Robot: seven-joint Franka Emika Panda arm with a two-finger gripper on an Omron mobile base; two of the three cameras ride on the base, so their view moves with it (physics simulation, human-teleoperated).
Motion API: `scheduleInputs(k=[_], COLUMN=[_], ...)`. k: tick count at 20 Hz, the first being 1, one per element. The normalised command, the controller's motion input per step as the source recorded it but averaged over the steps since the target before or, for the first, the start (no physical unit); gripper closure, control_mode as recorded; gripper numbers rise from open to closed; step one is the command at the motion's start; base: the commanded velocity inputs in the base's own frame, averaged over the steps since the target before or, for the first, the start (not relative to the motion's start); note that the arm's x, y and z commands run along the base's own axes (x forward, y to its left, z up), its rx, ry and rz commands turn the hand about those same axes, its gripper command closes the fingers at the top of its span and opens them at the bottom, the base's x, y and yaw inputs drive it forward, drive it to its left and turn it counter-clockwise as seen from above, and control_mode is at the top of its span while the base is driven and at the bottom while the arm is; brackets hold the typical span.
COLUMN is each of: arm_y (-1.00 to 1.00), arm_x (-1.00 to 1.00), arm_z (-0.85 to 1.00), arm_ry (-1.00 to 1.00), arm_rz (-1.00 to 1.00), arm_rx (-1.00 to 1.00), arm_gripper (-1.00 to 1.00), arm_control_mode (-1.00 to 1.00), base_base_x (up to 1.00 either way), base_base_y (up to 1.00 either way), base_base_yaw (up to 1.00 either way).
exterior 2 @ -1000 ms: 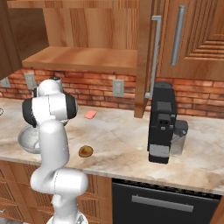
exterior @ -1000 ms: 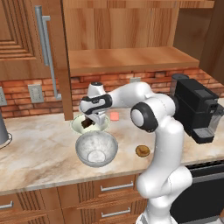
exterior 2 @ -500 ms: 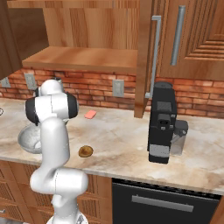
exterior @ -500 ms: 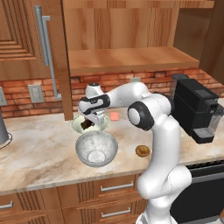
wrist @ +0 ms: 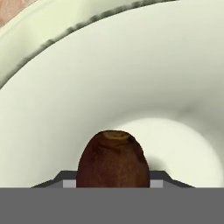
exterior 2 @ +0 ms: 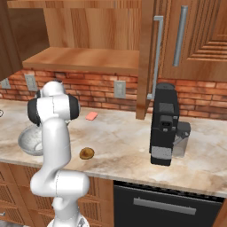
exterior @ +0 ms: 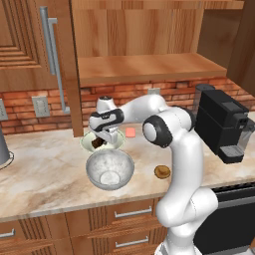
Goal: Pick both bowls and place them on the counter. Then place the bread in one bowl and place the sweet potato in the other bowl.
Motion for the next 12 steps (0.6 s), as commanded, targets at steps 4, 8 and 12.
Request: scheduleInputs(k=[4,8,12], arm_y=[0.04,0.03,0.01], arm_x=[0.08,0.10,0.05], arm_z=[-0.17,-0.17,-0.11], arm_ry=[0.00,0.00,0.00], arm_rz=[0.00,0.00,0.00], arm_rx=[0.00,-0.01,-0.01], arm_gripper=[1.00,1.00,1.00], arm_control_mode=[-1.00,-1.00,-1.00], base_base_x=[0.00,0.00,0.00], base_base_y=[0.00,0.00,0.00], base_base_yaw=[0.00,0.00,0.00])
